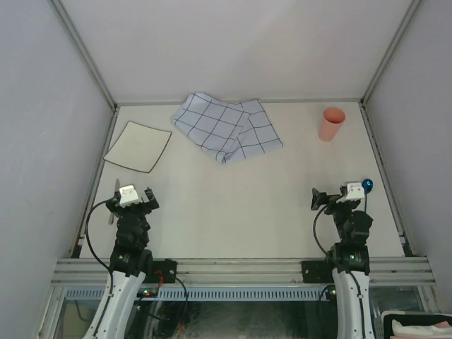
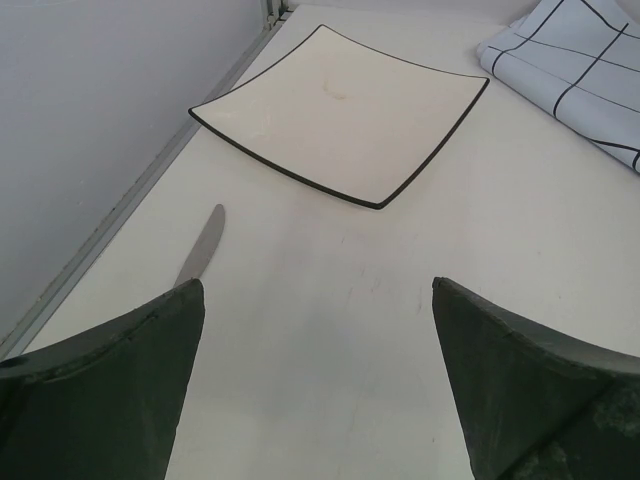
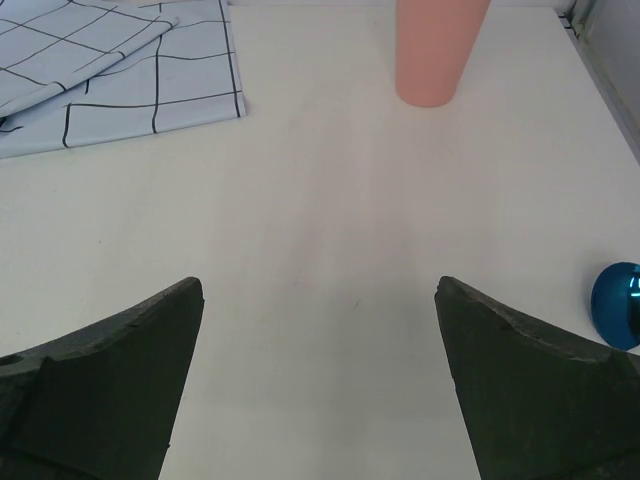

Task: Set the dinner table for one person
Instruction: Flatten out the napkin at the center of the board.

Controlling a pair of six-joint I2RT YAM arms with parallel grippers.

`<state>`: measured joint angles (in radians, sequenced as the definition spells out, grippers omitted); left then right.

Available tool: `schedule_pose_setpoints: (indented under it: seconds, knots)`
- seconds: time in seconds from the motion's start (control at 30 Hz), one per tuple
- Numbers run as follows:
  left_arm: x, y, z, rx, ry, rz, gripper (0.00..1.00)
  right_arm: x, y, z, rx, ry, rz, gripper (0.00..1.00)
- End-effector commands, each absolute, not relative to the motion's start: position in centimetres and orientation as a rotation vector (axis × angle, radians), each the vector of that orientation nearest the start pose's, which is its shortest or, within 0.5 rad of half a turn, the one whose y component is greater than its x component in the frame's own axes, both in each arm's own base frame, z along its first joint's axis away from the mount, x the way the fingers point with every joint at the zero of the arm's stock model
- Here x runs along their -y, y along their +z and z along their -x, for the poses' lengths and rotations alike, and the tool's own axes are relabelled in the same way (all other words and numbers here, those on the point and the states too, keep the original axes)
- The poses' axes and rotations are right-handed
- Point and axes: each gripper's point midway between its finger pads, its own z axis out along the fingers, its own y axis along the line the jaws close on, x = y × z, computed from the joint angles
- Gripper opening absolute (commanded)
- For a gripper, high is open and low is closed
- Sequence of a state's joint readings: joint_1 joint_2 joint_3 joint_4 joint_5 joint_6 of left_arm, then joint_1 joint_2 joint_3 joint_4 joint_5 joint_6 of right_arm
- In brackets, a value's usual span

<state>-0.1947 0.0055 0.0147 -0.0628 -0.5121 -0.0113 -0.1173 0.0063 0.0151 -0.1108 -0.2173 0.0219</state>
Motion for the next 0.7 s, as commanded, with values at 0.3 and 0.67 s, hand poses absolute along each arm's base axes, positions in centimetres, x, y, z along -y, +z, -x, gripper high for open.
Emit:
schedule_pose_setpoints:
  seconds: [0.3,0.67]
  knots:
    - [-3.7,15.4,-23.1,-1.560,0.225,0.218,1.00,-5.4,18.7,-21.2,-1.663,0.178,0.491,1.00]
    - [-1.7,21.2,-23.3,-1.836,0.305,-0.186,1.00,-6.4,21.4,-21.5,-1.970,0.355,0.540,1.00]
